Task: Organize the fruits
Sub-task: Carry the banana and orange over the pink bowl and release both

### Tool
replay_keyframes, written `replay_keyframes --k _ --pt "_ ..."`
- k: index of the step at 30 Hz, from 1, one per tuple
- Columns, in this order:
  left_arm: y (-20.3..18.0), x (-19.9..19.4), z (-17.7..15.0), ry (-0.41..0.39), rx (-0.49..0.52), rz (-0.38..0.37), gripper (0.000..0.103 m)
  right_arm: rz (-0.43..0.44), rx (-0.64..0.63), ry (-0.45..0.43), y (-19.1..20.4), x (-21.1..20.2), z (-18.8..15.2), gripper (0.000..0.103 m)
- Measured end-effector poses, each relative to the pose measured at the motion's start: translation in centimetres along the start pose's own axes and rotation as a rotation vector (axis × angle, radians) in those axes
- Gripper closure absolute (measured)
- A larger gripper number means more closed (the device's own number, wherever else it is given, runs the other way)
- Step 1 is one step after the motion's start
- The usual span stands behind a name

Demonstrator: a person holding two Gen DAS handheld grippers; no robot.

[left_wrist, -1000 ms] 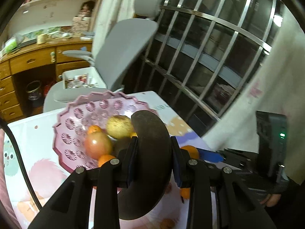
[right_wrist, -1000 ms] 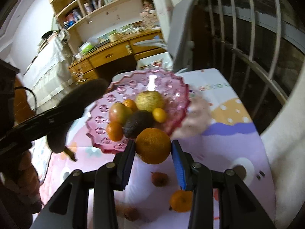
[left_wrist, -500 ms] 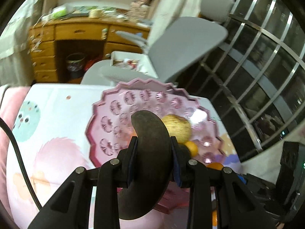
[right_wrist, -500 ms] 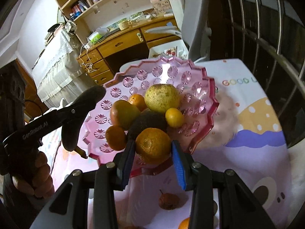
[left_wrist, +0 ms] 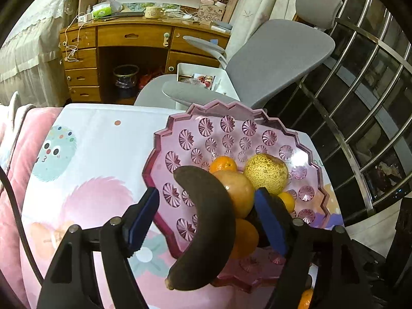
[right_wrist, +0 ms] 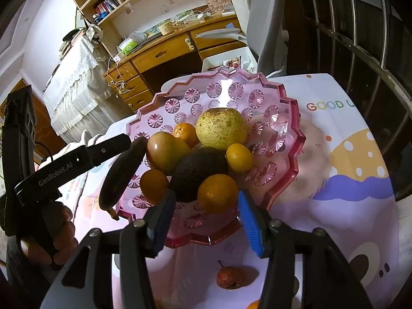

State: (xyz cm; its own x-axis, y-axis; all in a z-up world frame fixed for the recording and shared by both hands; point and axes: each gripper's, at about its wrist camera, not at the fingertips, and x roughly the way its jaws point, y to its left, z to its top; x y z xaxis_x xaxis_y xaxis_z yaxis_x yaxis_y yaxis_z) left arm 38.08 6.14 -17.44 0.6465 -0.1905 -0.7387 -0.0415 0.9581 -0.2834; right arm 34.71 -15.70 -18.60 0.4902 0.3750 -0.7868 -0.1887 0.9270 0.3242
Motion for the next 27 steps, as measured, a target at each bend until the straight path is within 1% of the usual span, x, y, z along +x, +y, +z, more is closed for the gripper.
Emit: replay_keyframes --k 6,10,13,17,20,27 --pt "0.4 -1.9 -0.6 -0.019 -0.019 0.008 0.015 -0.001 0.032 -0.01 -0.2 -1.0 -0.2 0.046" --pt "0.9 -3.3 -1.7 -0.01 -0.038 0.014 0.015 -0.005 0.066 -0.028 -0.5 -2.1 -0.6 0.037" --pt "1.4 -4.1 -2.6 0.007 -0.051 0.02 0.014 -0.011 0.105 -0.048 -1.1 -3.2 -1.1 0.033" --pt "2.2 -5.3 -4.1 0.028 -0.077 0.02 0.014 -0.035 0.111 -0.053 -1.8 -4.4 -2.0 0.033" --pt "2.9 -5.9 -5.4 0.059 -0.103 0.019 0.014 -0.061 0.104 -0.047 -2.4 -5.2 -2.8 0.033" --pt "3.6 -7.2 -8.4 0.116 -0.154 0.019 0.014 -0.104 0.076 0.01 -3.8 -6.0 -5.2 0.033"
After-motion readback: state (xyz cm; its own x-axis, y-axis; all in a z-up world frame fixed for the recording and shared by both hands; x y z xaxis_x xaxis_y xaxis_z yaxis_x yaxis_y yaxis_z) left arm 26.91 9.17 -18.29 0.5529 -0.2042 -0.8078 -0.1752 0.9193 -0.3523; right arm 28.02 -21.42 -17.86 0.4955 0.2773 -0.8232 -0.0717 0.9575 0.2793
